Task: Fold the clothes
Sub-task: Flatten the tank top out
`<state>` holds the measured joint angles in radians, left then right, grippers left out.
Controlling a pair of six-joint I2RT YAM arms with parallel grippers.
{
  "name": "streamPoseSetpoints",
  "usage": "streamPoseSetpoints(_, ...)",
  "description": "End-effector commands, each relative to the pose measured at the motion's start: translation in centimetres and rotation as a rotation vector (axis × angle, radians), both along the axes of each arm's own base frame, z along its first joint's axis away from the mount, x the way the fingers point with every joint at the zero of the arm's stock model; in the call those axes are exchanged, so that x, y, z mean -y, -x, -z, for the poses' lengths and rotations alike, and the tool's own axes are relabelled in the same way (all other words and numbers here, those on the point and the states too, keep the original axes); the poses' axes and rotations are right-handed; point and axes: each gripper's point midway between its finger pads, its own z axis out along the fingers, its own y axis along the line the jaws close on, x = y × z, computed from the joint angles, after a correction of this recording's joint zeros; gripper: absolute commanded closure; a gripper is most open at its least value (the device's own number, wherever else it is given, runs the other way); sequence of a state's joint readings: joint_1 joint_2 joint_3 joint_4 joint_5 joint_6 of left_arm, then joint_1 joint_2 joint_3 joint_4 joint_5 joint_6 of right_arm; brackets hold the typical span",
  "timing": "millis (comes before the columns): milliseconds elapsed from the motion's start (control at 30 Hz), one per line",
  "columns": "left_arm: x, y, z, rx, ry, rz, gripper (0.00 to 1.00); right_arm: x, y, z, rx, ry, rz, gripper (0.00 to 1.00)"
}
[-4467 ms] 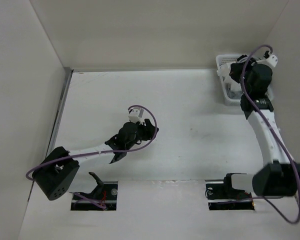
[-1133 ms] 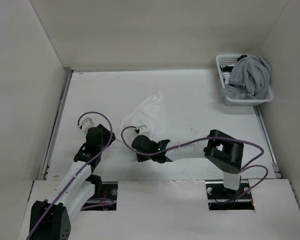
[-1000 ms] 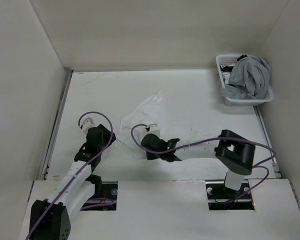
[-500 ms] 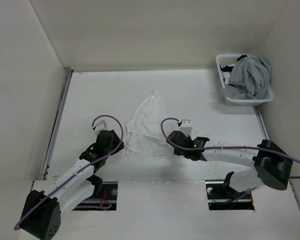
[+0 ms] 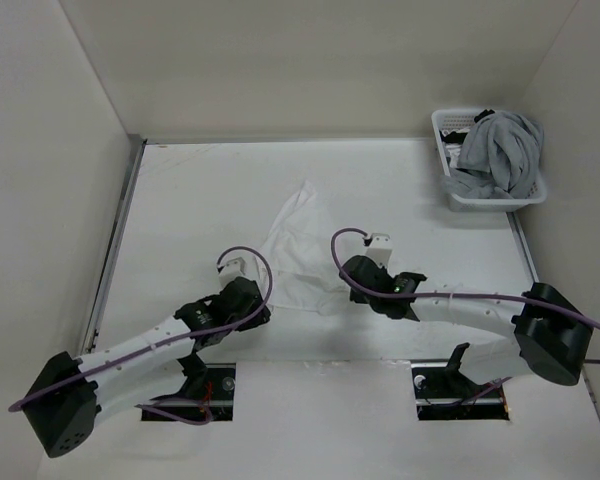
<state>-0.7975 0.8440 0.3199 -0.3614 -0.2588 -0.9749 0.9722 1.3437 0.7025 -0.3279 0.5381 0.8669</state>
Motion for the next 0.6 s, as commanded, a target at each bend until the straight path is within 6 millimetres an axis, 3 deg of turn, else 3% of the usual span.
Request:
streamPoseSetpoints(0, 0.8, -0.3, -0.3, -0.011, 0.018, -0.051, 0.6, -1.4, -0.7, -0.8, 0.042, -0.069, -0.025, 0.97)
streamPoseSetpoints(233, 0.5, -2.1, 0.1, 0.043, -0.014, -0.105, 0.59, -2.1, -0.1, -0.4, 0.031, -0.099, -0.052, 0.97)
streamPoseSetpoints(333, 0.1, -2.1, 0.9, 0.025, -0.061, -0.1, 0.72, -2.3, 0.1, -0.4, 0.032, -0.112, -0.053, 0.97)
streamPoseSetpoints(467, 0.0, -1.5, 1.7, -0.001, -0.105, -0.073, 0.92, -2.3, -0.1, -1.9, 0.066, -0.145, -0.051, 0.98)
streamPoseSetpoints(567, 0.1, -2.1, 0.0, 0.03, -0.082, -0.077, 0.99, -2.4, -0.3, -4.0, 0.112, -0.181, -0.063, 0.98)
